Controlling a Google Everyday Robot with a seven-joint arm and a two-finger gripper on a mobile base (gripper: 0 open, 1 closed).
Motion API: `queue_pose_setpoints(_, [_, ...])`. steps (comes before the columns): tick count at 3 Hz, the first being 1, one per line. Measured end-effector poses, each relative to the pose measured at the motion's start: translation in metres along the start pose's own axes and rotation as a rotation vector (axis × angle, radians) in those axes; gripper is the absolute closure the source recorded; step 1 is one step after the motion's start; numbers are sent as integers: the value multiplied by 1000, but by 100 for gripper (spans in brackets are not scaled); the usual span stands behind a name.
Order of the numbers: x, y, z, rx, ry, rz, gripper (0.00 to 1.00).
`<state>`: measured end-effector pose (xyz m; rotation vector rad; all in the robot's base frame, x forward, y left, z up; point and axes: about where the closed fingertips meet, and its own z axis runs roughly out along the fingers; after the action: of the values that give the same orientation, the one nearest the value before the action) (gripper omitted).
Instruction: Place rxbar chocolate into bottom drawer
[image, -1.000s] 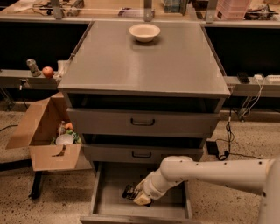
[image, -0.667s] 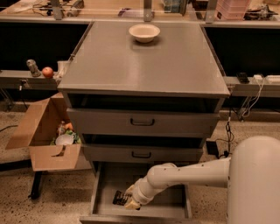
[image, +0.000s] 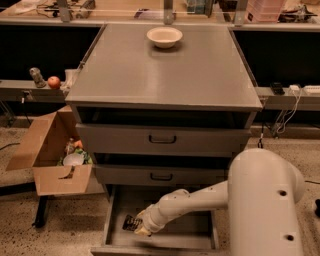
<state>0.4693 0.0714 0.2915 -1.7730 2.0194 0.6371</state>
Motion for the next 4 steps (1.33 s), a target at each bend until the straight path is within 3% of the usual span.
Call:
queue_pose_setpoints(1, [-5, -17, 33, 42, -29, -12, 100])
queue_pose_setpoints(2, [-12, -28, 66, 48, -54, -16, 100])
queue_pose_setpoints(3, [-15, -40, 89, 48, -93, 3, 82])
queue_pose_setpoints(4, [-16, -46, 93, 54, -101, 7, 59])
